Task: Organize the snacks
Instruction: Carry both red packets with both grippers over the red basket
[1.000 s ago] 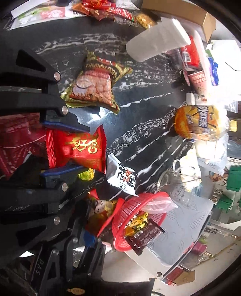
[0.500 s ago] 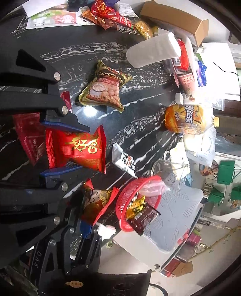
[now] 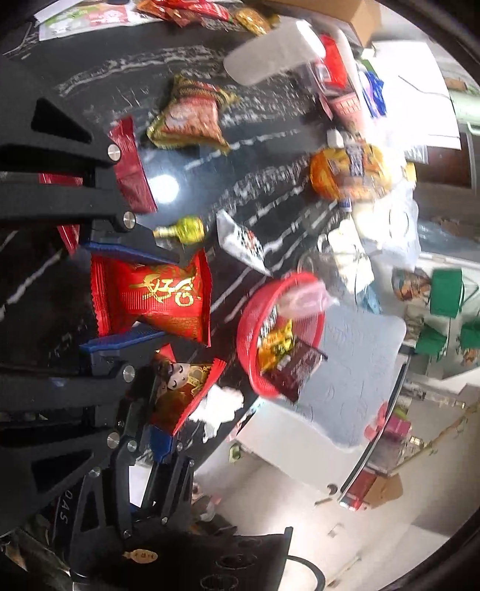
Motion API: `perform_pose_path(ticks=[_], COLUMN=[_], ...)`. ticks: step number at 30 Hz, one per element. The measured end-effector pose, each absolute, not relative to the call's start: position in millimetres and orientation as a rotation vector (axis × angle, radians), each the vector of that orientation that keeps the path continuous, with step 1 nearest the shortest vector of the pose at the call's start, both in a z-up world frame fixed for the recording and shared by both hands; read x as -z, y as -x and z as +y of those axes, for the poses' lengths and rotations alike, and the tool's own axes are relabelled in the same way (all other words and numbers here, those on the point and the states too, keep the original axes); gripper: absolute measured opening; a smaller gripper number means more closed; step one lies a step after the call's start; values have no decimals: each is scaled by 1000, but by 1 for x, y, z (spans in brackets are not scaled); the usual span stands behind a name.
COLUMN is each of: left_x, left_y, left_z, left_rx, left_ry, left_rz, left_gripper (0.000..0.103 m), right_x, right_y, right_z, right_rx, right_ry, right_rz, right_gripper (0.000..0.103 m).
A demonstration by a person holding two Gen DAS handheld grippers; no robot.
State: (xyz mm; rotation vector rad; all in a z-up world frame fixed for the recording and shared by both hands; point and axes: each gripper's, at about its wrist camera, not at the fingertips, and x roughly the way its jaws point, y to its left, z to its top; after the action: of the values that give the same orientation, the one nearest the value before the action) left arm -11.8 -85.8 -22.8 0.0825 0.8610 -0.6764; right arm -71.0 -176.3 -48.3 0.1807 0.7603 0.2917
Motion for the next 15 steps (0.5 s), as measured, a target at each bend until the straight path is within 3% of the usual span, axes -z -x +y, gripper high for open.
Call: perform_pose_path(ticks=[15], left_x=[16], left_y=[2], left_z=[-145], left_rx=[798], left_ry=[-116], left_rz=[847], left_gripper=[33], right_x=[40], right_y=[88], right_z=[-230], right_rx=[-130], right_ry=[-239], right_rz=[725], right_gripper=[24])
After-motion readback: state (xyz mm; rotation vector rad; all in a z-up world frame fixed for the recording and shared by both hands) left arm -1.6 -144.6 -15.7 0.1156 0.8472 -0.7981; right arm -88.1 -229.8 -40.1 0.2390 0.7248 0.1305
